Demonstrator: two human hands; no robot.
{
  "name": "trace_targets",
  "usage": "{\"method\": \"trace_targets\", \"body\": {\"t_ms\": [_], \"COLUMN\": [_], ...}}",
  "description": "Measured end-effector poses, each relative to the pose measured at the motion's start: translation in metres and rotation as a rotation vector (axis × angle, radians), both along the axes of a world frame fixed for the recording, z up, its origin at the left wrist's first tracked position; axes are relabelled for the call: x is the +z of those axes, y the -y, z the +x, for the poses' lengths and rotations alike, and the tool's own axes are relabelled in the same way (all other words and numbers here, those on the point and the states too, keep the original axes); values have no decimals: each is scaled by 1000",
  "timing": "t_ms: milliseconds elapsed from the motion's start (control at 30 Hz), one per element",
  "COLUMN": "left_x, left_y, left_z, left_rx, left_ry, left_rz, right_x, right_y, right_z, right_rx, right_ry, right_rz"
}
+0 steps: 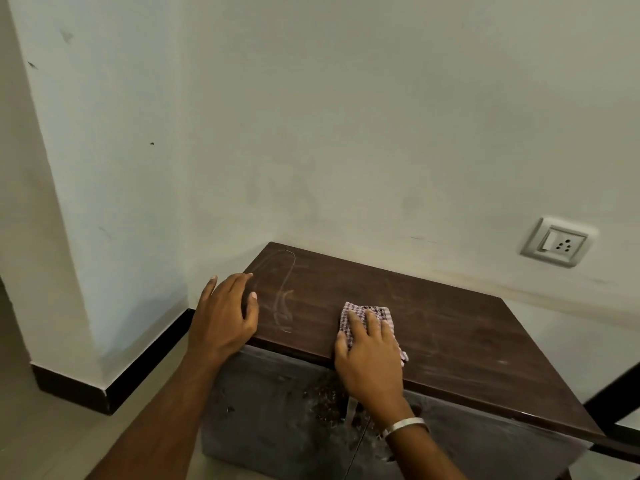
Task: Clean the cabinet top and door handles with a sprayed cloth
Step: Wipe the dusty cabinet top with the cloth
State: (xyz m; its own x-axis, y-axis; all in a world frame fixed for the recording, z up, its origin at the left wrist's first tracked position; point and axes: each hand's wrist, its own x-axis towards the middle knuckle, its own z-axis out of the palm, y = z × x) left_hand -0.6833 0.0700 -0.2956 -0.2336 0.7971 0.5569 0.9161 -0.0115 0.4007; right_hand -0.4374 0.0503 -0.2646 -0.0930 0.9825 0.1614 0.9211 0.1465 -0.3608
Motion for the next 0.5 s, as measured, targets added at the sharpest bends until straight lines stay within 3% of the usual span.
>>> {"method": "trace_targets", "body": {"t_ms": [167,500], "left_x": [-2,-3], "left_y": [-2,-1], "left_z": [-3,0], "left_rx": [12,19], "left_ry": [16,18], "left_rz": [30,29], "right_x": [1,-10], "right_y": [0,-20], "right_z": [-25,-112], "right_rx": [-27,244], "right_ry": [9,-19], "right_rz": [-5,44]}}
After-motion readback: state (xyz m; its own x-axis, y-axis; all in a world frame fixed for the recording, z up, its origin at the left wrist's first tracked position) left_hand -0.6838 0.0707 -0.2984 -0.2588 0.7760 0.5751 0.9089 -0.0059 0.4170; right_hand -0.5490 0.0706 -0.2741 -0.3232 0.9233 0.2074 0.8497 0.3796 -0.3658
